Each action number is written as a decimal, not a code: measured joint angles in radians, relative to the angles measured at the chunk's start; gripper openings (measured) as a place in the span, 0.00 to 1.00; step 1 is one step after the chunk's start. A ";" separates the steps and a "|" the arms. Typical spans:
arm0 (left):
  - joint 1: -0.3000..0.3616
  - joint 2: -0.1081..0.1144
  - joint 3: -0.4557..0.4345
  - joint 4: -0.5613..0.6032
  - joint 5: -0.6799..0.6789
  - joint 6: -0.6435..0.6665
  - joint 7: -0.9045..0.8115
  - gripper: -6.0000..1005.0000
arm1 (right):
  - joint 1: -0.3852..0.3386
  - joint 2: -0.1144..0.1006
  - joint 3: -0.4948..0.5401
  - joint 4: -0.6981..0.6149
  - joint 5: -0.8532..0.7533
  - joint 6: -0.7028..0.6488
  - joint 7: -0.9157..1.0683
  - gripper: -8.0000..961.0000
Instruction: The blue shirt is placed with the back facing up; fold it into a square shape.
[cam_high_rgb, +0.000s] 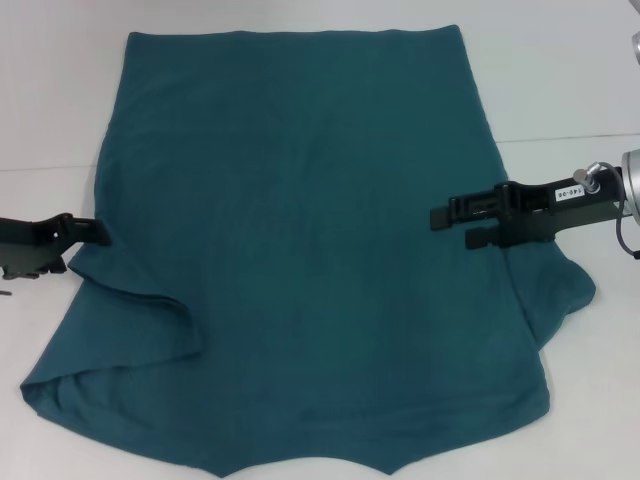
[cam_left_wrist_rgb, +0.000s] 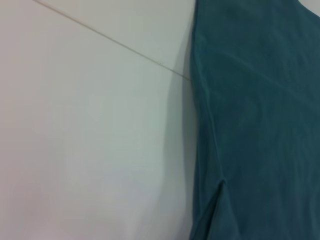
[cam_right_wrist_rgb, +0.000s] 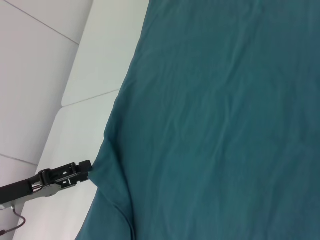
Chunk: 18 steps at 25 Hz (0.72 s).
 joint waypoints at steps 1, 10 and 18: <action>0.000 0.000 -0.001 -0.008 0.000 -0.010 0.000 0.77 | 0.000 0.000 0.000 0.000 0.000 0.000 0.000 0.89; -0.024 -0.011 0.004 -0.055 -0.032 -0.017 0.034 0.77 | -0.003 0.001 0.001 0.000 0.002 0.001 -0.003 0.89; 0.005 -0.003 -0.003 -0.029 -0.379 0.180 0.235 0.76 | -0.002 0.002 0.000 0.001 0.003 -0.003 -0.017 0.89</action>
